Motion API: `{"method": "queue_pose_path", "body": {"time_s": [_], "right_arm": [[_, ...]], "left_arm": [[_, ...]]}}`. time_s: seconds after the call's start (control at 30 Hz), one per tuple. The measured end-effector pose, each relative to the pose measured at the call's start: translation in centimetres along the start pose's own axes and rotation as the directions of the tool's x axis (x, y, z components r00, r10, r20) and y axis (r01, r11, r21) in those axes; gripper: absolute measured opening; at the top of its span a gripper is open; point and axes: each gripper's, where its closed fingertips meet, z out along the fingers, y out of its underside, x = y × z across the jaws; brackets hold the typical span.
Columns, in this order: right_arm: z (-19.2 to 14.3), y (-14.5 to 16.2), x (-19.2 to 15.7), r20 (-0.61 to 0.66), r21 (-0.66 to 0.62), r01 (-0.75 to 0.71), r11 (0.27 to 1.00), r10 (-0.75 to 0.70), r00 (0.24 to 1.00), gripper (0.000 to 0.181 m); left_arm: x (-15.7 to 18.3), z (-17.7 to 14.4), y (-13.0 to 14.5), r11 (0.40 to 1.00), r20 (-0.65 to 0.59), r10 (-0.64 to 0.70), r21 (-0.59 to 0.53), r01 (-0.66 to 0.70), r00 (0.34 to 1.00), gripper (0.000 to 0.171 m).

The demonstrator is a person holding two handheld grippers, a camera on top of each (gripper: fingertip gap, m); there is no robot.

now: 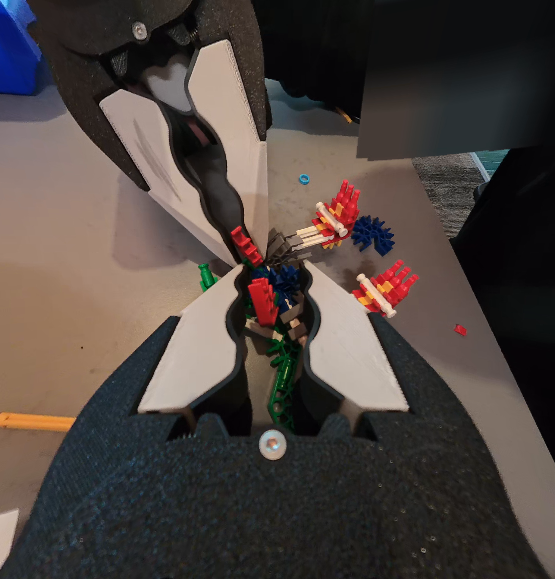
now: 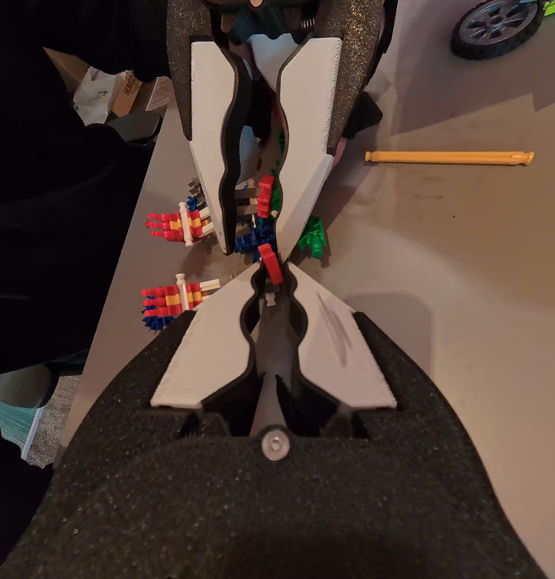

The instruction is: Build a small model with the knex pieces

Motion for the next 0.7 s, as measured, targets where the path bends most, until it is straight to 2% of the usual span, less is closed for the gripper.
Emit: {"method": "queue_pose_path", "body": {"time_s": [0.7], "right_arm": [[0.35, -0.36, 0.27, 0.036, -0.009, -0.079, 0.997, 0.079, 0.996, 0.011]], "left_arm": [[-0.22, 0.09, 0.06, 0.997, 0.088, 0.053, -0.056, -0.048, 0.995, 0.025]]}}
